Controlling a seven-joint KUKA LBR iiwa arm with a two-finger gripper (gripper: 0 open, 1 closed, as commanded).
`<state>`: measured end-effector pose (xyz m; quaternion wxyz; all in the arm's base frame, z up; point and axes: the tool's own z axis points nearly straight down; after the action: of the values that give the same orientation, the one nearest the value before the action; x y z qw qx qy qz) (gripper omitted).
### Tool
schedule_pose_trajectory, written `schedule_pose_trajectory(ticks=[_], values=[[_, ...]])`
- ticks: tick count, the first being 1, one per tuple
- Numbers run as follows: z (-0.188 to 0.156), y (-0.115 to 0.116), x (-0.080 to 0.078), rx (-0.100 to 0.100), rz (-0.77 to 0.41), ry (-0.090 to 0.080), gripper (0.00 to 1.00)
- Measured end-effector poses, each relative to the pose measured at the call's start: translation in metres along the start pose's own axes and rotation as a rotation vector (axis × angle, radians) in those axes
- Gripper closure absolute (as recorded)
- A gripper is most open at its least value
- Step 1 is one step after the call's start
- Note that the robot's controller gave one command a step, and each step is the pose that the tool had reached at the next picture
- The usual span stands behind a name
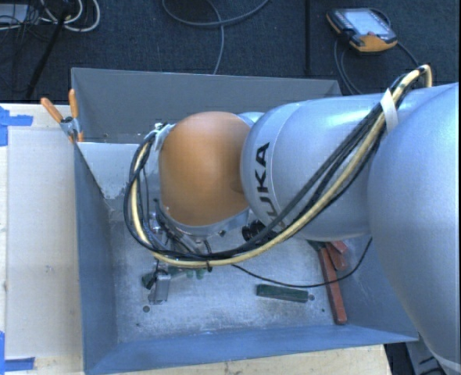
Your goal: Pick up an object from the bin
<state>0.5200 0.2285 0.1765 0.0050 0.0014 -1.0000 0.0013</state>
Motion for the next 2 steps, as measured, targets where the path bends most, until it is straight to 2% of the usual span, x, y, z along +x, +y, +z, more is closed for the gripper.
schedule_pose_trajectory(ticks=[1, 2], values=[[-0.004, -0.001, -0.002, -0.002, 0.004, -0.008, 0.0], [-0.002, -0.024, -0.022, -0.003, -0.069, -0.01, 0.0]])
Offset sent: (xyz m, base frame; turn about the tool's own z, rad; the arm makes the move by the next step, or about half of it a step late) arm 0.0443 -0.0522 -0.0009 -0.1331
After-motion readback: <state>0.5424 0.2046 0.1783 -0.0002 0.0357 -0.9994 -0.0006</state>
